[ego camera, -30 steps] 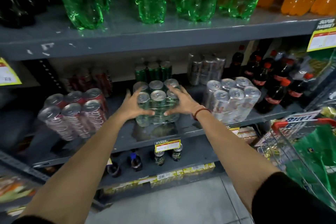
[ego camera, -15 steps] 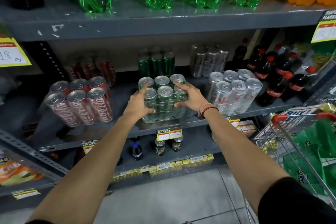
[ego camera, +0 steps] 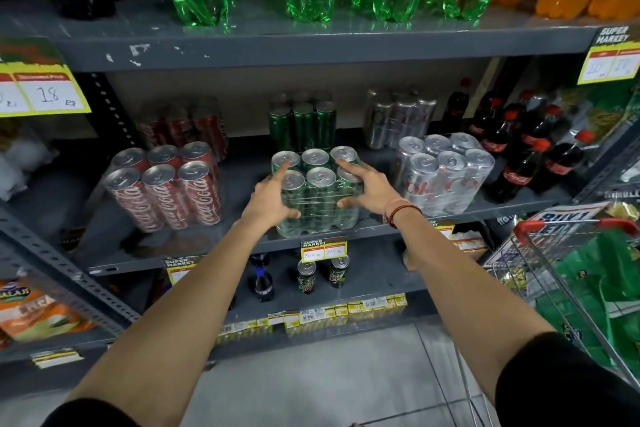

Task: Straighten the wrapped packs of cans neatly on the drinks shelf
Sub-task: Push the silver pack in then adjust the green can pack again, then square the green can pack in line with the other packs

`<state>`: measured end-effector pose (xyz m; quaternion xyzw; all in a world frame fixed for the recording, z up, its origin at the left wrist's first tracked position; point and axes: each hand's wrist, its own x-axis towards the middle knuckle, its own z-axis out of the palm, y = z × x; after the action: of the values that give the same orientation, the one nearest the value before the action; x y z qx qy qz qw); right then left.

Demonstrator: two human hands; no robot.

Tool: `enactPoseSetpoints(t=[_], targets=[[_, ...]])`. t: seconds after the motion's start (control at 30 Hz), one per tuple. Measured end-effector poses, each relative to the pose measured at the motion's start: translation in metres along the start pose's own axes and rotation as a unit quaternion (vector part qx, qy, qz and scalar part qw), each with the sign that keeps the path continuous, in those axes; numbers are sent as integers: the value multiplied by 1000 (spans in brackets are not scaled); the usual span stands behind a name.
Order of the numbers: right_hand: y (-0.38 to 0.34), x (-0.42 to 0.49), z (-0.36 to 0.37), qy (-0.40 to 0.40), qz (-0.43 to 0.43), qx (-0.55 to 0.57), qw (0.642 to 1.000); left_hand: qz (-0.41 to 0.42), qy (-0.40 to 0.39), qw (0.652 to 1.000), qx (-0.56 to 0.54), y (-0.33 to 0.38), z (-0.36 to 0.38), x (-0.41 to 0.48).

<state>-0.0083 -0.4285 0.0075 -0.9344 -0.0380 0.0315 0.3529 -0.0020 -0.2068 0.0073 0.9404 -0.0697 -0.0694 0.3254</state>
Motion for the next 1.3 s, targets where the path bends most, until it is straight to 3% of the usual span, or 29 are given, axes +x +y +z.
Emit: enactPoseSetpoints(t=[0.13,0.2,0.3,0.37,0.53,0.8,1.0,1.3], targets=[[-5,0,-1,-24,9,-17,1000,19,-21,1000,-3,-4,-5,1],[-16,2,1,11,5,-25,1000,36,-17,999,-4,-10,-17,-2],[-53,10,5,108,-45,-18,993,77,69,995,-4,-27,-50,-7],[-86,19,14,130,-80,-14,988,85,128,988,17,-44,-79,-9],[-152,53,71,58,-128,18,990,31,183,981,64,-106,-140,-8],[-193,88,155,-105,-72,10,992,-59,113,991,-38,-182,-171,-7],[-195,91,176,-40,-55,41,997,-75,109,989,-71,-195,-159,-6],[-188,69,174,-33,-56,61,996,-73,97,992,-17,-191,-157,-27]])
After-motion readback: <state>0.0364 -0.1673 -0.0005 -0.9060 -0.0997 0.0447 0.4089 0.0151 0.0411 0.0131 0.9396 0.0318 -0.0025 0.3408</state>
